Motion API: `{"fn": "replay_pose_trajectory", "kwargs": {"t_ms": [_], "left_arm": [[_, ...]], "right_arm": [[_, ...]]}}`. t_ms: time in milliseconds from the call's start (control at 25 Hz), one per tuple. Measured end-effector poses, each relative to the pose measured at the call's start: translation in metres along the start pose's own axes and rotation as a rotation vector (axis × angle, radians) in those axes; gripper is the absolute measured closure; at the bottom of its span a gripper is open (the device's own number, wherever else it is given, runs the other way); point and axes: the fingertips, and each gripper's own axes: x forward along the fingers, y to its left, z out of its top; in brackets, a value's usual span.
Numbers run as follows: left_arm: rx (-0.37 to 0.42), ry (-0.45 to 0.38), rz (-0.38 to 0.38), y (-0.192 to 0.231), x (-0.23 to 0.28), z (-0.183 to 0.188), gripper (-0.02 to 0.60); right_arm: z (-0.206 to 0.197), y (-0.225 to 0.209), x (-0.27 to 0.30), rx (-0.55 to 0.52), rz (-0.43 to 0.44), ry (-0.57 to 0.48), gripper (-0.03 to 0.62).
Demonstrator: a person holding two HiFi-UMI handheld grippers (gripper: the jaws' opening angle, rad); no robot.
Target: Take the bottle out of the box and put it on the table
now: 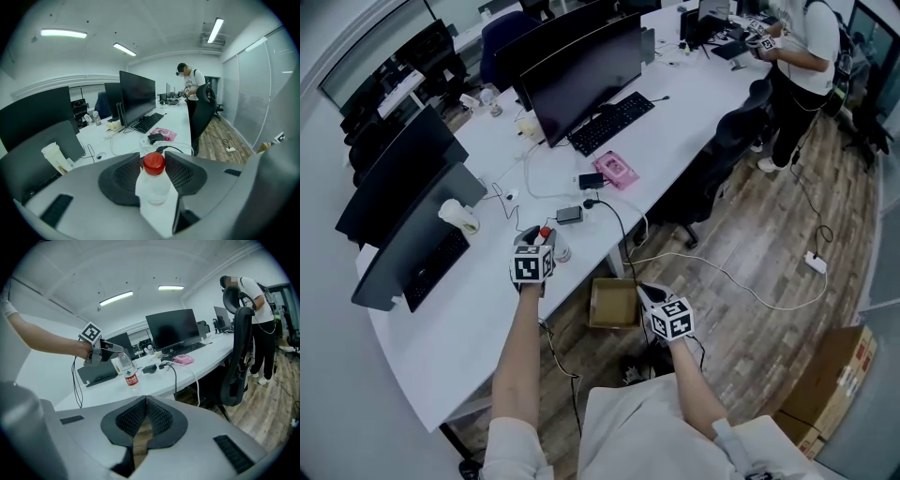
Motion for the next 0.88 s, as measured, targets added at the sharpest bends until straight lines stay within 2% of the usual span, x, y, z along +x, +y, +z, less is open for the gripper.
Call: {"fn": "replay_pose_trajectory", "kwargs": {"t_ms": [160,280,360,480,560,800,880], "left_arm": [[-0.034,-0.051,-0.001,-0.002,-0.022,-0.008,0.405],[-0.102,-0.172,0.039,0.007,-0.057,-0.013,0.405],[-0.137,-0.214,0.054,-0.008,-0.079,-0.045,0.404],[-0.184,-0.176,0.041,-0.047,-0.103,-0.114,0.405],[-0.218,-0.146,0.031,-0.070,-0.114,-0.146,0.405],[-0.363,-0.112,0.031,-0.109,-0.149,-0.199,0.405],[-0.382,-0.099,0.037,-0.117,-0.160,-0.218,0.405]], "right_arm": [[-0.004,0.012,-0.004,-0.021,0.005,0.018,0.554],[-0.001,0.014,0.003,-0.018,0.001,0.013,0.554],[-0.007,0.016,0.002,-0.025,0.000,0.028,0.554],[-0.030,0.031,0.004,-0.044,0.014,0.072,0.554],[-0.041,0.038,0.006,-0.056,0.017,0.097,0.554],[-0.051,0.046,0.000,-0.053,0.001,0.115,0.554],[-0.058,0.049,-0.002,-0.057,0.001,0.129,0.554]]}}
